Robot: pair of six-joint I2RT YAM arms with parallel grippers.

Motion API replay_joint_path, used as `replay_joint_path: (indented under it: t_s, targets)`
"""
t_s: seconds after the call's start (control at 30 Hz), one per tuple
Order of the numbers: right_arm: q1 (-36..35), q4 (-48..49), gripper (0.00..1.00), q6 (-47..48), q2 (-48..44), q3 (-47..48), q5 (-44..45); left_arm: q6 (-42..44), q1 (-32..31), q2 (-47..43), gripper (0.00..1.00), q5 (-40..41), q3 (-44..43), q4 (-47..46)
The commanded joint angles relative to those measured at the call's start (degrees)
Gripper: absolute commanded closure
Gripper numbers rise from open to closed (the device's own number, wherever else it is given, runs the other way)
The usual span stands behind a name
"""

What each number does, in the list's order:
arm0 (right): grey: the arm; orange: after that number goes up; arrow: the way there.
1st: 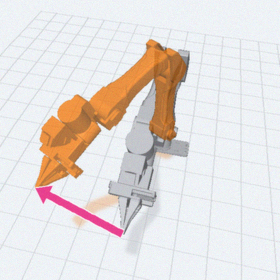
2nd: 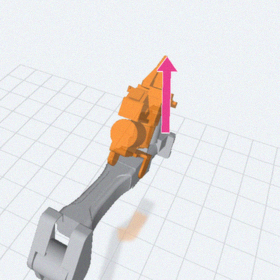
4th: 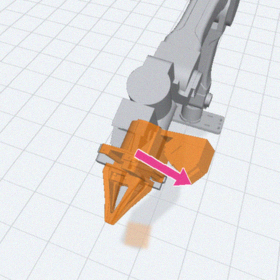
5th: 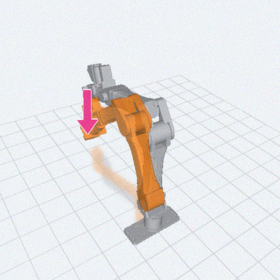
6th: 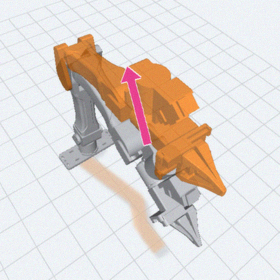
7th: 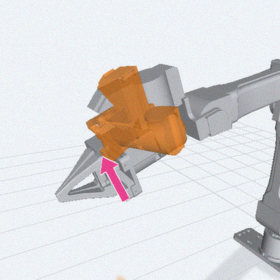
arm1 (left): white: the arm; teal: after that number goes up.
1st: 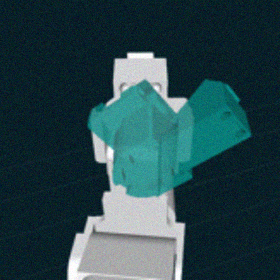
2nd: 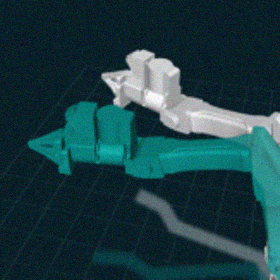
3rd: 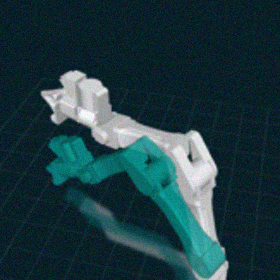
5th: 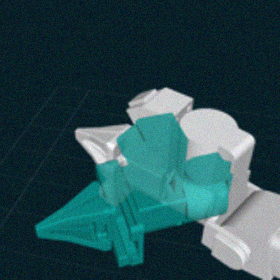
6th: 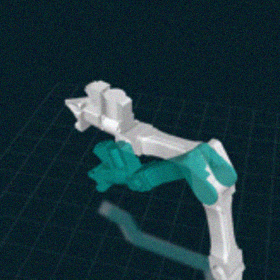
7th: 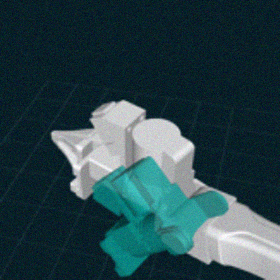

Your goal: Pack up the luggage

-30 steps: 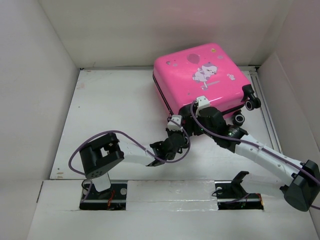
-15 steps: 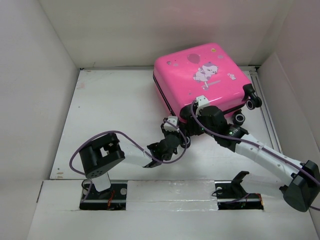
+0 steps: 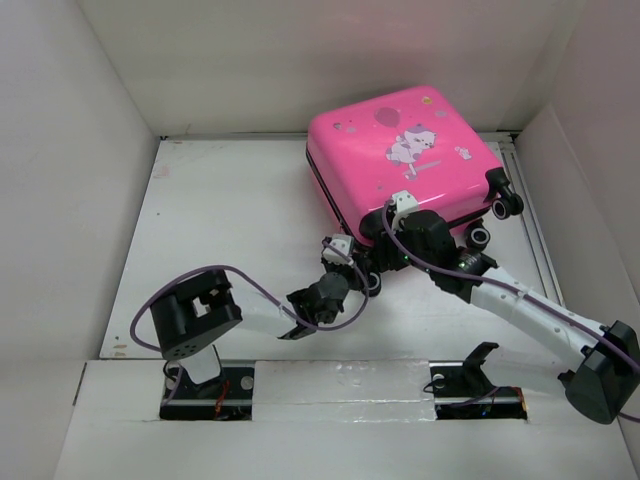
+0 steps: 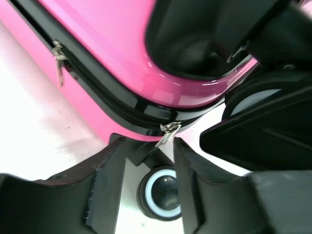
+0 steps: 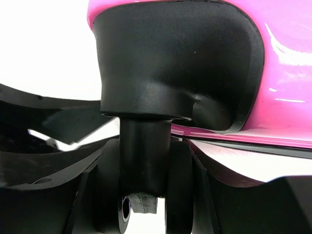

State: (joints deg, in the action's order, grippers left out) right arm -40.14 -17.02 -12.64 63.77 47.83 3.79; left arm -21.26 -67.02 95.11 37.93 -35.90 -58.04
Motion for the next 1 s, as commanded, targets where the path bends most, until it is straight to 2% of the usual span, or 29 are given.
replay_joint_path:
  t_s: [0.0,0.1,0.37,0.47,0.63,0.7,0.8,0.97]
  targets:
    - [0.3,3.6,0.91,0.4,0.1,0.0,-2.8,-0.7,0.1,-5.0,0.58,-1.5,2.2,-5.2]
    - [0.3,4.6,0.92,0.4,0.1,0.0,-5.6,1.4,0.1,-4.6,0.44,-2.3,1.8,-6.4]
    - [-1.4,6.5,0.97,-0.6,0.1,-1.1,-8.9,2.1,0.1,1.2,0.44,-2.9,-4.1,-7.3]
    - [-2.6,7.0,0.98,-0.6,0.1,-1.1,-10.1,2.1,0.1,1.9,0.48,-1.1,-4.6,-10.0]
    - [-3.7,7.0,0.99,-0.6,0.1,-1.1,-11.0,2.1,0.1,3.8,0.61,5.0,-5.9,-12.7]
    - [-3.7,7.0,1.0,-1.2,0.1,-2.2,-11.0,2.1,0.1,3.8,0.74,7.4,-6.5,-13.9]
    - [-3.7,7.0,1.0,-1.2,-0.5,-3.5,-10.3,-1.6,0.1,3.2,1.0,11.7,-8.4,-9.7]
    - [-3.7,7.0,1.0,-1.8,-2.3,-4.1,-8.7,-0.4,0.1,1.8,1.0,13.7,-5.4,-12.0]
